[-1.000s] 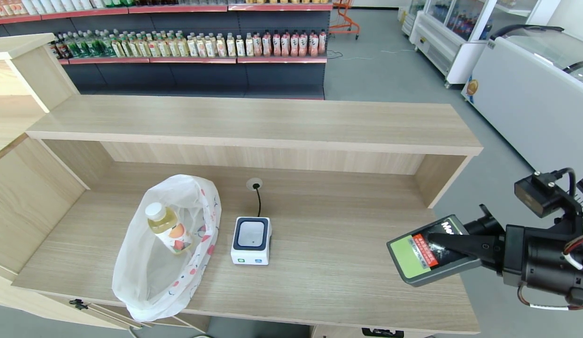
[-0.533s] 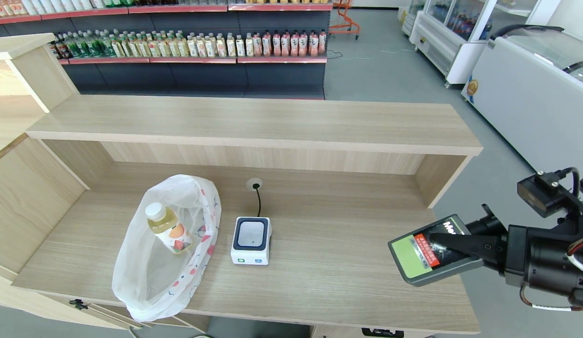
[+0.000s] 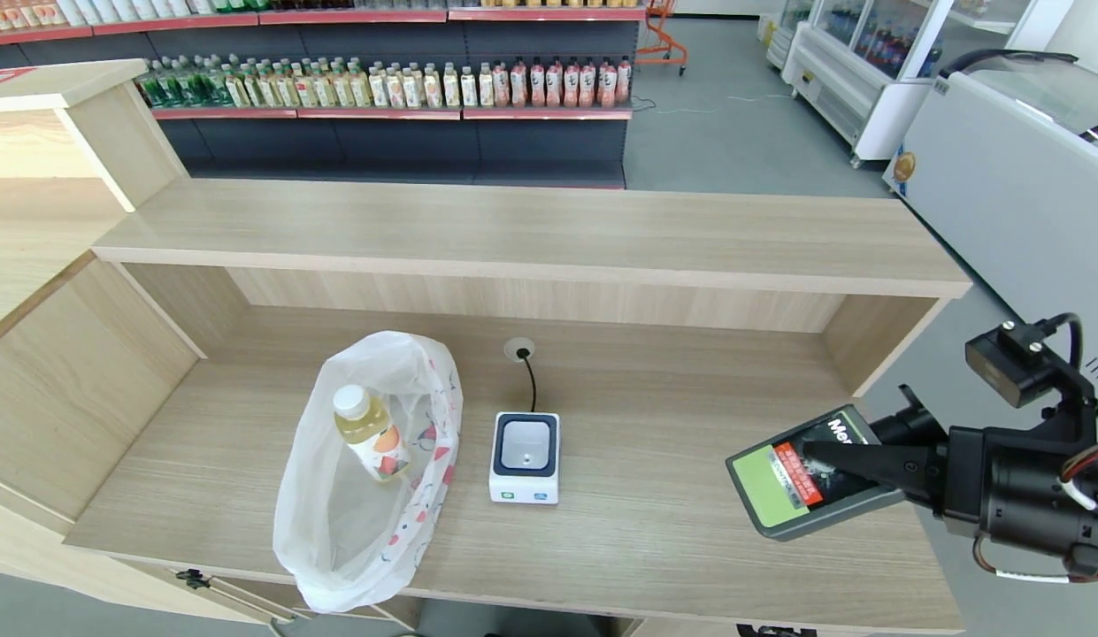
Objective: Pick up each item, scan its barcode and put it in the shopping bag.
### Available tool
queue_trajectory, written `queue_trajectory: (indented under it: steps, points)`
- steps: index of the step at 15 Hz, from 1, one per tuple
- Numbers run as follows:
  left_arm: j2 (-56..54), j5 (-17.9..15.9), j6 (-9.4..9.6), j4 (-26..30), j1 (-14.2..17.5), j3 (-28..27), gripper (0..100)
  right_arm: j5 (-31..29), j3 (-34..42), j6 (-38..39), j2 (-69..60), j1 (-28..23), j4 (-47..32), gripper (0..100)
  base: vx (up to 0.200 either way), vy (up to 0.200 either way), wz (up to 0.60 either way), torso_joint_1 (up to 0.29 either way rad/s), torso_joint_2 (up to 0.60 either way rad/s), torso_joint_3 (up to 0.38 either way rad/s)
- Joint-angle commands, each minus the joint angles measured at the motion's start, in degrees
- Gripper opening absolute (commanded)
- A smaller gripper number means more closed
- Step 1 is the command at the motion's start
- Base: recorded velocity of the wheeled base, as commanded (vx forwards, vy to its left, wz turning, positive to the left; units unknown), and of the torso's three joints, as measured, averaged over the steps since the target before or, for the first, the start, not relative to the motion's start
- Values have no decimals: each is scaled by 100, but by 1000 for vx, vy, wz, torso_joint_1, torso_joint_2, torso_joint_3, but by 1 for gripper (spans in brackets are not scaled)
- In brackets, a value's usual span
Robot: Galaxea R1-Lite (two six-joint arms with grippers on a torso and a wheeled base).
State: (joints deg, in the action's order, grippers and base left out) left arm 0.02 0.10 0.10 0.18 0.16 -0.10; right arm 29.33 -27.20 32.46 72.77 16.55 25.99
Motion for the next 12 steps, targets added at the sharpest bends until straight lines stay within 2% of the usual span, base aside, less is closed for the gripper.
queue_trajectory:
  steps: [1,3,6,8,10,12]
  points:
    - [-2,-1,-1,-1,2,1,100,-6,-14,-100,71,-3,3,0,0,200,0,2,-2,2]
    - [-2,-1,-1,-1,2,1,100,-41,-66,-601,379,-65,29,0,0,200,0,2,2,5]
    - [-2,-1,-1,-1,2,1,100,-868,-462,-1128,1196,-56,64,0,0,200,0,2,-1,2]
    - [-2,-1,-1,-1,2,1,100,-894,-734,-1647,1776,-91,231,0,0,200,0,5,0,2]
    - [-2,-1,17,-1,2,1,100,-885,-884,-1673,2268,-47,714,0,0,200,0,0,2,2]
    - [-2,-1,17,-1,2,1,100,-920,-1016,-1682,2717,23,943,0,0,0,0,0,0,0]
